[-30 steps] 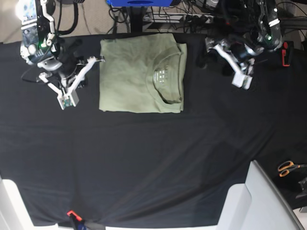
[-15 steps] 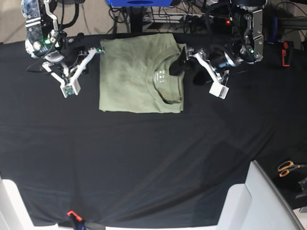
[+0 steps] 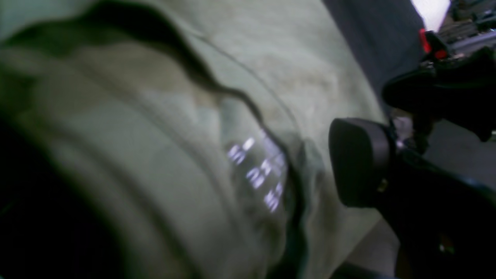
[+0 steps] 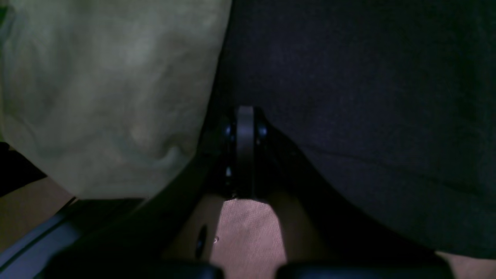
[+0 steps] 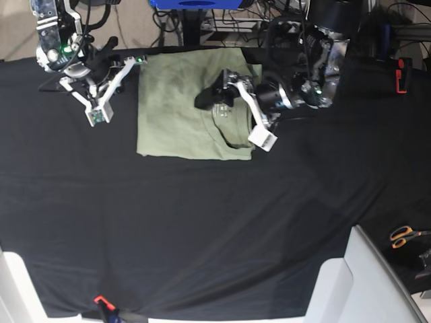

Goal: Fold the T-shirt properly
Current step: 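Move the left gripper onto the folded shirt to press it flat, then grasp the shirt's collar end with the left gripper and tuck it under, then smooth the collar edge of the folded shirt with the left gripper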

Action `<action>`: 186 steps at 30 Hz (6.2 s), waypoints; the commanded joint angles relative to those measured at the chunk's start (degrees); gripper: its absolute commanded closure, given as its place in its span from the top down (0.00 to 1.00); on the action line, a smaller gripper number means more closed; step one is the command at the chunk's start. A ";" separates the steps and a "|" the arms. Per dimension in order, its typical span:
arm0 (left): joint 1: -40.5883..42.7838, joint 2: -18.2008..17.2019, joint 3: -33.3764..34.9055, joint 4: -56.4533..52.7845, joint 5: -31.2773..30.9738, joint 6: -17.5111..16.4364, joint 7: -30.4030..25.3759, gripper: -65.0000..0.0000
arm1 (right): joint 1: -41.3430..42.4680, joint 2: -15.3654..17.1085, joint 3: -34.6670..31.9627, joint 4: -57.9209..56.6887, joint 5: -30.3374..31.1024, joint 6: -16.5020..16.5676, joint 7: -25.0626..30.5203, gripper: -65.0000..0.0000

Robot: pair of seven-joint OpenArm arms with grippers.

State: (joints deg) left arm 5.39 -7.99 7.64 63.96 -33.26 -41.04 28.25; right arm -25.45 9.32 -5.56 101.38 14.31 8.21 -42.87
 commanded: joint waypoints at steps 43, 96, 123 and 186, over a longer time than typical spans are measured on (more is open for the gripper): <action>-27.06 -4.10 41.64 0.61 41.12 1.04 19.09 0.00 | 0.18 0.04 0.42 0.99 0.33 0.28 0.81 0.00; -33.39 5.13 58.43 -4.84 54.93 1.04 1.95 0.00 | -1.32 -0.22 0.42 0.81 0.42 0.01 0.63 0.00; -45.17 7.77 48.05 -4.32 54.84 1.04 2.12 0.89 | -0.97 -0.31 -0.11 0.73 0.42 0.01 0.45 0.00; -9.30 -2.78 14.56 24.17 64.33 1.04 10.21 0.00 | 0.35 -0.22 0.07 1.08 0.42 0.01 0.45 0.00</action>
State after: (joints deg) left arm -3.03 -10.63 22.44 87.24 31.07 -40.40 38.79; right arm -25.30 8.84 -5.52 101.27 14.55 8.03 -43.24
